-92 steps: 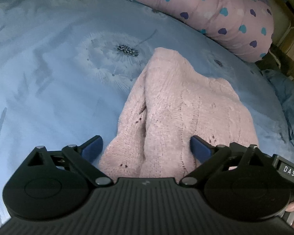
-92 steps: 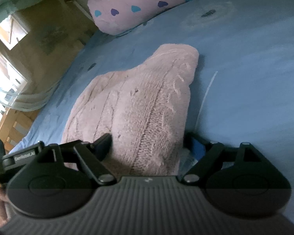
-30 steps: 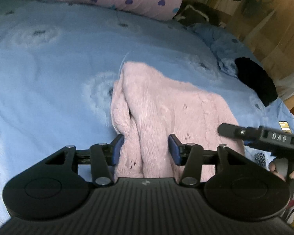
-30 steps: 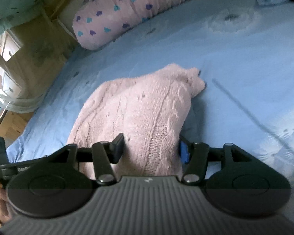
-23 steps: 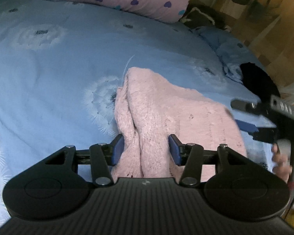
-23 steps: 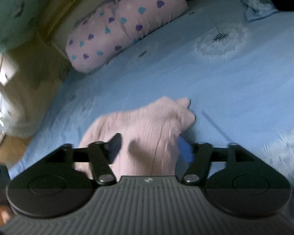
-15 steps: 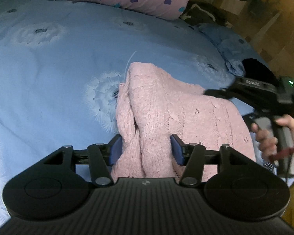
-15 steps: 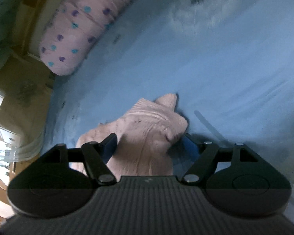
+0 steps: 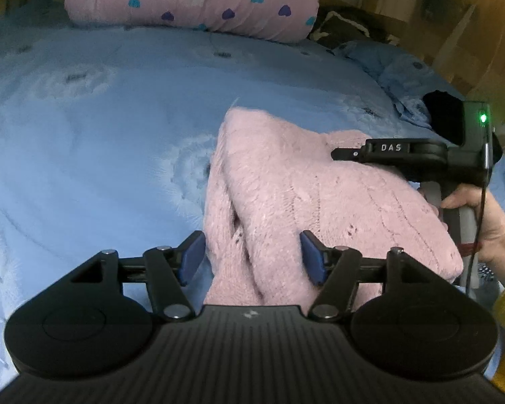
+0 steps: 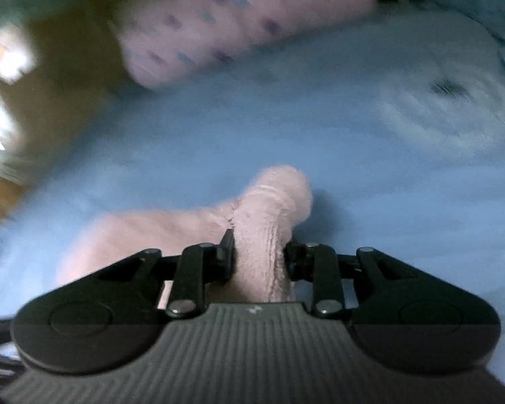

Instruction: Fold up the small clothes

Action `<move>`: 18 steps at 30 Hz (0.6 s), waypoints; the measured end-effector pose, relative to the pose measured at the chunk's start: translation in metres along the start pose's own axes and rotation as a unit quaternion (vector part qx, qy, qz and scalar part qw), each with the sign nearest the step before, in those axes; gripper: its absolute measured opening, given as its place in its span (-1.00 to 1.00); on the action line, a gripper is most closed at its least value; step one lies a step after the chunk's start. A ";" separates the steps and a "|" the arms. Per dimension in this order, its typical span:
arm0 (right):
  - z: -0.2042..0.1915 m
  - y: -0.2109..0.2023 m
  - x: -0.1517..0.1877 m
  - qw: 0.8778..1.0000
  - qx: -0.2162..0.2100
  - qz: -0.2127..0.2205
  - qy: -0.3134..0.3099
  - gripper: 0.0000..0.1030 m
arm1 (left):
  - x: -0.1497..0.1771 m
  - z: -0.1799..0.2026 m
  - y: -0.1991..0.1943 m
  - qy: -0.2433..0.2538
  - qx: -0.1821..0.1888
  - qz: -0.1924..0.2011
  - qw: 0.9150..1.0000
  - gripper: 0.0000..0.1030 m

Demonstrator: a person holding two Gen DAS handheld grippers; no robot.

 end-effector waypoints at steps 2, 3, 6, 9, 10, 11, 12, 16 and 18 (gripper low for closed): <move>0.006 0.000 0.001 0.999 0.003 0.009 0.034 -0.22 | -0.011 0.006 -0.006 0.023 -0.003 0.022 0.999 0.32; 0.009 -0.002 -0.001 0.999 0.009 0.008 0.050 -0.18 | -0.016 0.009 -0.008 0.028 -0.001 0.033 0.999 0.32; 0.002 -0.015 -0.012 0.998 0.037 0.014 0.050 -0.18 | -0.036 0.017 -0.012 0.026 0.009 0.063 0.998 0.32; -0.013 -0.052 -0.023 0.997 0.055 0.047 0.016 -0.18 | -0.040 0.021 -0.005 0.024 0.005 0.060 0.998 0.16; -0.019 -0.061 -0.025 0.997 0.051 0.053 0.009 -0.18 | -0.037 0.022 -0.002 0.024 0.002 0.049 0.998 0.06; -0.022 -0.071 -0.024 0.997 0.047 0.054 0.005 -0.18 | -0.030 0.021 0.001 0.023 -0.002 0.036 0.999 0.05; -0.029 -0.083 -0.021 0.998 0.043 0.053 0.002 -0.18 | -0.023 0.019 0.003 0.022 -0.008 0.024 0.999 0.03; -0.045 -0.121 0.002 0.998 0.036 0.041 -0.032 -0.20 | -0.004 0.008 0.004 0.023 -0.029 0.012 0.999 0.04; -0.051 -0.130 0.016 0.998 0.042 0.032 -0.042 -0.21 | -0.003 0.004 0.005 0.023 -0.029 0.011 0.999 0.04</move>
Point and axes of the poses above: each gripper's, at about its wrist camera, not at the fingertips, and y roughly the way its jaws point, z to its right, x to its underside, the point moved 7 cm from there along y, roughly the way its jaws point, and after that the axes turned 14 degrees about z, right-handed, at the moved point
